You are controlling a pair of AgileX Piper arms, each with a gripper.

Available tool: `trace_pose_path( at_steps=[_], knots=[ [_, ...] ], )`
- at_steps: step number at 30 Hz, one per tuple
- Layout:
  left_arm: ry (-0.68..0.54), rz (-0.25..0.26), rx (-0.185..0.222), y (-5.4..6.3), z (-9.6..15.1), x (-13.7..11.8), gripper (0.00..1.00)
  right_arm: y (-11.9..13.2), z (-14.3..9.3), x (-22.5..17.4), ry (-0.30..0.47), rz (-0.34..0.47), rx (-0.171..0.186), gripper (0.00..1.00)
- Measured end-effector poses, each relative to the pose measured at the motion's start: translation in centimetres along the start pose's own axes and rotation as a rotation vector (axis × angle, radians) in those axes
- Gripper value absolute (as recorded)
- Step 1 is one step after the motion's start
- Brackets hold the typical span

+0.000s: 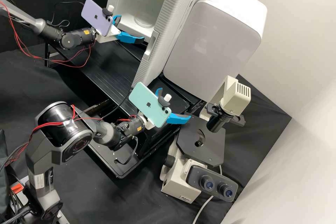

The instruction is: Place the petri dish in the incubator

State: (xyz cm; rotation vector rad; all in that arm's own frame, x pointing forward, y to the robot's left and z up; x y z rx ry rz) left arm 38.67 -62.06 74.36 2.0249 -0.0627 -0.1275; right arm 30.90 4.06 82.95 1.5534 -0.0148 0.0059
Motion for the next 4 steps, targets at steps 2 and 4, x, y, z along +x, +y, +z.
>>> trace_pose_path(
  at_steps=[2, 4],
  knots=[
    [0.000, -0.007, 0.003, -0.7, 0.0, -1.0, 1.00, 0.0, 0.0, 0.0, 0.000, 0.000, 0.000, 1.00],
    [0.001, -0.005, 0.014, -1.1, -0.1, -1.7, 1.00, 0.0, 0.0, 0.0, 0.000, 0.000, 0.000, 1.00]
  ],
)
